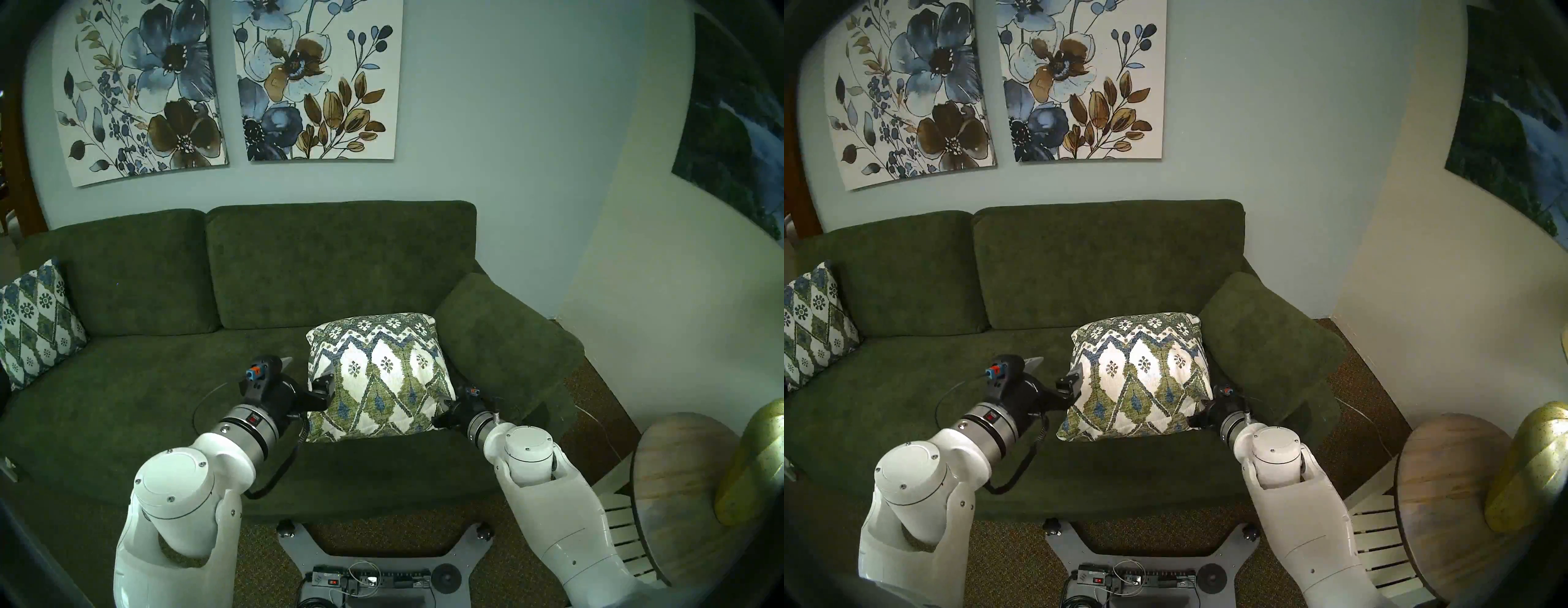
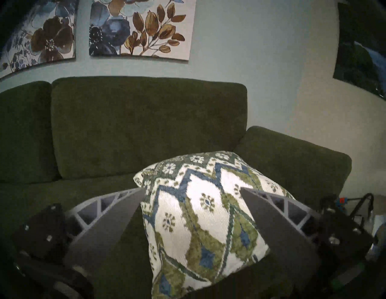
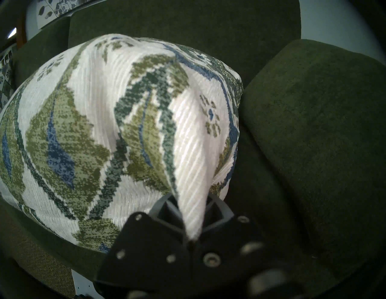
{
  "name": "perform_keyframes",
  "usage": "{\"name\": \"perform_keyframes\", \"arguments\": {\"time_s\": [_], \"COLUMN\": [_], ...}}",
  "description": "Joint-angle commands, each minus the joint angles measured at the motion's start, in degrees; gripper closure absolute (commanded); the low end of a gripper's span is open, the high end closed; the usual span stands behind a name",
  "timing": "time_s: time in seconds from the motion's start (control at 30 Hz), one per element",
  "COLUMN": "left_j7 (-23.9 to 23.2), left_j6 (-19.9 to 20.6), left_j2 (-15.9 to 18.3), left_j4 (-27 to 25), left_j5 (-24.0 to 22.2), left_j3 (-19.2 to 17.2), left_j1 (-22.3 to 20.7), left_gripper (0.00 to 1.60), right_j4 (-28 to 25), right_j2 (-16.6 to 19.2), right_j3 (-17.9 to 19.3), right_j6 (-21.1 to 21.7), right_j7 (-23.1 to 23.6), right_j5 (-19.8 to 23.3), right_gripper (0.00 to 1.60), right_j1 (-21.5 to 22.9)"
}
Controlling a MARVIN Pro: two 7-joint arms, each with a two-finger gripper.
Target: Fluff a cushion
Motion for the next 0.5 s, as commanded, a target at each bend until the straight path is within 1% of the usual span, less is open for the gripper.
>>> {"name": "perform_keyframes", "arguments": {"time_s": [0.0,0.03,0.07,0.1,0.13,0.2,0.23,0.27,0.3,0.33,0.37,0.4,0.43,0.47], "left_j7": [0.4,0.4,0.1,0.1,0.0,-0.2,-0.4,-0.8,-1.3,-1.8,-2.3,-2.3,-2.6,-2.2], "left_j6": [-4.3,-5.2,-7.8,-7.8,-9.5,-9.1,-12.0,-11.2,-13.4,-13.2,-14.8,-14.5,-16.0,-16.4], "left_j2": [0.4,0.8,1.4,1.4,1.4,2.0,2.2,2.4,2.3,2.7,3.4,3.6,4.1,4.4], "left_j4": [3.1,3.6,5.2,5.2,6.2,8.6,10.5,11.3,12.6,13.2,14.3,15.0,16.4,16.4], "left_j5": [2.2,2.5,3.0,3.0,3.0,3.5,3.3,3.1,2.1,1.8,2.2,2.6,3.1,3.0], "left_j3": [-0.3,-0.5,-1.0,-1.0,-1.1,-1.4,-1.9,-2.3,-2.9,-3.2,-2.9,-2.6,-1.9,-1.4], "left_j1": [6.3,7.0,7.8,7.8,7.8,6.1,5.5,4.4,3.4,2.3,1.1,-0.1,-1.4,-1.3], "left_gripper": [0.00,0.00,0.00,0.00,0.00,0.00,0.00,0.00,0.00,0.00,0.00,0.00,0.00,0.00], "right_j4": [-1.0,-1.0,-1.0,-1.0,-1.0,-1.0,-1.1,-1.1,-1.1,-1.1,-1.1,-1.0,-1.0,-1.0], "right_j2": [0.2,0.2,0.2,0.2,0.2,0.2,0.2,0.2,0.2,0.2,0.2,0.2,0.2,0.2], "right_j3": [0.7,0.7,0.7,0.7,0.7,0.7,0.7,0.7,0.7,0.7,0.7,0.7,0.7,0.7], "right_j6": [-0.6,-0.6,-0.7,-0.7,-0.7,-0.7,-0.7,-0.7,-0.7,-0.7,-0.7,-0.7,-0.7,-0.7], "right_j7": [-0.3,-0.3,-0.3,-0.3,-0.3,-0.3,-0.3,-0.3,-0.3,-0.3,-0.3,-0.3,-0.3,-0.3], "right_j5": [0.1,0.1,0.1,0.1,0.1,0.1,0.1,0.1,0.1,0.1,0.1,0.1,0.1,0.1], "right_gripper": [1.60,1.60,1.60,1.60,1.60,1.60,1.60,1.60,1.60,1.60,1.60,1.60,1.60,1.60], "right_j1": [0.7,0.7,0.6,0.6,0.6,0.6,0.6,0.6,0.6,0.6,0.6,0.6,0.6,0.6]}}
